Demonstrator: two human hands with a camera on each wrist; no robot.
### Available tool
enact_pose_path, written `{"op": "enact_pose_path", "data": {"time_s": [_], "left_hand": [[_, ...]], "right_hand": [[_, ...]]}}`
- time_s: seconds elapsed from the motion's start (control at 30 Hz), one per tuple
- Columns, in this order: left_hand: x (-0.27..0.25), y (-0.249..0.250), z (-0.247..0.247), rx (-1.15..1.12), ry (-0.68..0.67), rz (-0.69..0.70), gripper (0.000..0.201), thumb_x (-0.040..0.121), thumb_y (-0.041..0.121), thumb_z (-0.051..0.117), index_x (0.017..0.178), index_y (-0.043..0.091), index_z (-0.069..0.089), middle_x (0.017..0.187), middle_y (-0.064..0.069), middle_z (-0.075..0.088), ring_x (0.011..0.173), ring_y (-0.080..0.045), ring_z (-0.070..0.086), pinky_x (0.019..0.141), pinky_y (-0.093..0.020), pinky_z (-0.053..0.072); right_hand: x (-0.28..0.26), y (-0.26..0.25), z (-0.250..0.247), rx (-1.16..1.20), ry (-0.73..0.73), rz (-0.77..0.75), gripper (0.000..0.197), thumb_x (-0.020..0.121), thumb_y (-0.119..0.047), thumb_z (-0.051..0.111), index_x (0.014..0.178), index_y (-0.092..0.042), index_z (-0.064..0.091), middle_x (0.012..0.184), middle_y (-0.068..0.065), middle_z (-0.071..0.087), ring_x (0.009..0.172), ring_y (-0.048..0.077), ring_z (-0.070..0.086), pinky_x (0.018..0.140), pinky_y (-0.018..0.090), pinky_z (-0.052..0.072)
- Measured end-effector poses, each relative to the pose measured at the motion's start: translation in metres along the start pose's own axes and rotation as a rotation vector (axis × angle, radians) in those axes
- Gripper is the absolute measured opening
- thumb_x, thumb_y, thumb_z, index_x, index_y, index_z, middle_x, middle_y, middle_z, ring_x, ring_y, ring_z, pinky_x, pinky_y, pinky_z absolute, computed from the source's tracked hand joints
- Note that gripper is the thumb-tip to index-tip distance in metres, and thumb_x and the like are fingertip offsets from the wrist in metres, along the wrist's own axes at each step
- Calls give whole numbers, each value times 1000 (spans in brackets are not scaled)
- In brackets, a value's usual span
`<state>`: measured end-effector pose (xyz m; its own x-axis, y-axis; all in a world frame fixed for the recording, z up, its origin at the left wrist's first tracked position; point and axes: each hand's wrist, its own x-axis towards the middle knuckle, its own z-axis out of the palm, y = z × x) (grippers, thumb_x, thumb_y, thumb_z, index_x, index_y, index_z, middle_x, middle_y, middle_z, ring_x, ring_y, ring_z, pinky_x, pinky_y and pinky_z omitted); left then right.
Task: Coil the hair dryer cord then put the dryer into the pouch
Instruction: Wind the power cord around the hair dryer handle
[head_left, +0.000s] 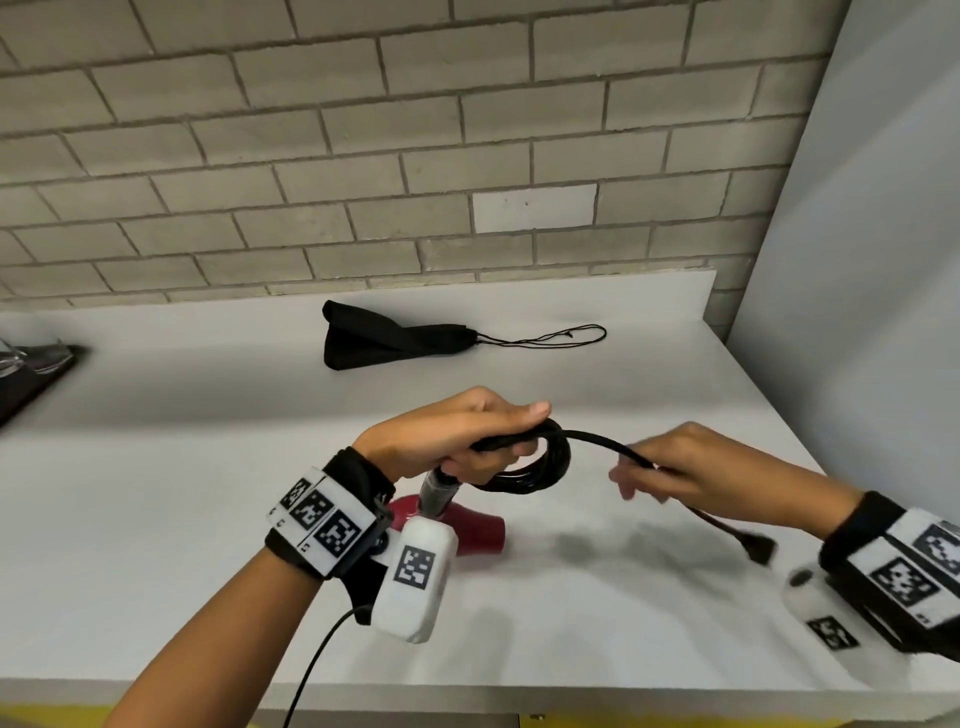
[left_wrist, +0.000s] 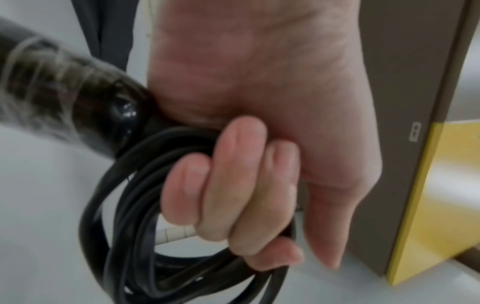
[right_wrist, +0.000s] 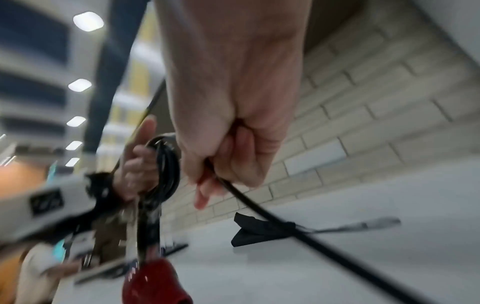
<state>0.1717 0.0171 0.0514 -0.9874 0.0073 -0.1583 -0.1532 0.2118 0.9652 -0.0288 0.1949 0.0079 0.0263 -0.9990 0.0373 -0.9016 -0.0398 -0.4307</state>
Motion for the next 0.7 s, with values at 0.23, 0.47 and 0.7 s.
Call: {"op": "enact_pose_path", "data": {"time_s": [0.23,0.47,0.7], "left_hand": [[4,-15,1,-22,16,-33,45,92,37,51,61,7,40,37,8,26,33,-9,16,38,-18,20],[2,-23,-5,-135,98,-4,46,94,36,49,56,19,29,37,9,22,33,-8,15,38,-20,18],[19,-28,6,-358,142,-1,34,93,38,45,66,17,42,37,10,24,32,-6,16,37,-21,17]], "right_hand": [[5,37,-12,-24,333,10,13,91,-19,58,79,-16,57,70,-8,52,60,5,54,59,12,40],[-10,102,12,-263,433,232,9,92,-9,51,85,-6,52,80,6,52,70,26,52,63,41,47],[-6,60,37,-113,259,298,50,91,-49,47,135,-27,37,127,-14,40,118,14,33,97,31,28]]}}
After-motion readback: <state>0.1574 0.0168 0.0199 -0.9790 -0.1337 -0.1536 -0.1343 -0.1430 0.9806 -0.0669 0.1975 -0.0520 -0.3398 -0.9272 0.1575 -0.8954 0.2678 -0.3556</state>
